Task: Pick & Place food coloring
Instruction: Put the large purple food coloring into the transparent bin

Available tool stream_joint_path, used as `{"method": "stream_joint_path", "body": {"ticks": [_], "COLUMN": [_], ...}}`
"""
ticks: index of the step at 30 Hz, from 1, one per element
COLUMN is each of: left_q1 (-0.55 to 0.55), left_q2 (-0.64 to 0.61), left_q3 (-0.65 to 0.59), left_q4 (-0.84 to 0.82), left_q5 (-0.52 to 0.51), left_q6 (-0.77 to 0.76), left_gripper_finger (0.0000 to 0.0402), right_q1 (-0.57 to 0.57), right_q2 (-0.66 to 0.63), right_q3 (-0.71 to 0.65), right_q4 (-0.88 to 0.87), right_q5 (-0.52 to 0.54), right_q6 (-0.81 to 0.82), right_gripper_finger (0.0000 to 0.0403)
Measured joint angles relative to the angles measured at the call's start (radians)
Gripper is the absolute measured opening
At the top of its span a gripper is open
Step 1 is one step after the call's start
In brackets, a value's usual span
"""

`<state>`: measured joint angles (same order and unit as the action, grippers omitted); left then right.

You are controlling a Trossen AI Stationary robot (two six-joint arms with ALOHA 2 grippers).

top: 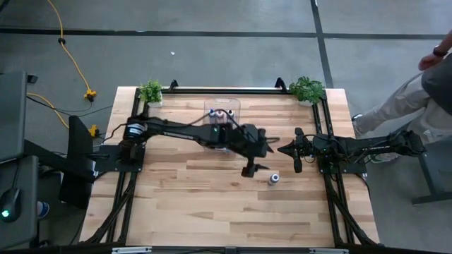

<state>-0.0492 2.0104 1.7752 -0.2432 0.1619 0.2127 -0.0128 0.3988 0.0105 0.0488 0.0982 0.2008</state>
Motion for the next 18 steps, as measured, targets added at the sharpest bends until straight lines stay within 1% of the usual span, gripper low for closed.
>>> {"method": "stream_joint_path", "body": {"ticks": [5, 9, 18], "left_q1": [-0.021, -0.032, -0.037], "left_q2": [0.074, 0.127, 0.166], "left_q3": [0.0, 0.0, 0.0], "left_q4": [0.052, 0.064, 0.062], "left_q5": [0.0, -0.021, -0.017], "left_q6": [0.0, 0.006, 0.015], "left_gripper_finger": [0.031, 0.031, 0.031], "right_q1": [0.0, 0.0, 0.0], "right_q2": [0.0, 0.0, 0.0], "right_q3": [0.0, 0.0, 0.0], "right_q4": [0.0, 0.0, 0.0], "right_q5": [0.0, 0.0, 0.0], "right_q6": [0.0, 0.0, 0.0], "right_gripper_finger": [0.0, 0.0, 0.0]}}
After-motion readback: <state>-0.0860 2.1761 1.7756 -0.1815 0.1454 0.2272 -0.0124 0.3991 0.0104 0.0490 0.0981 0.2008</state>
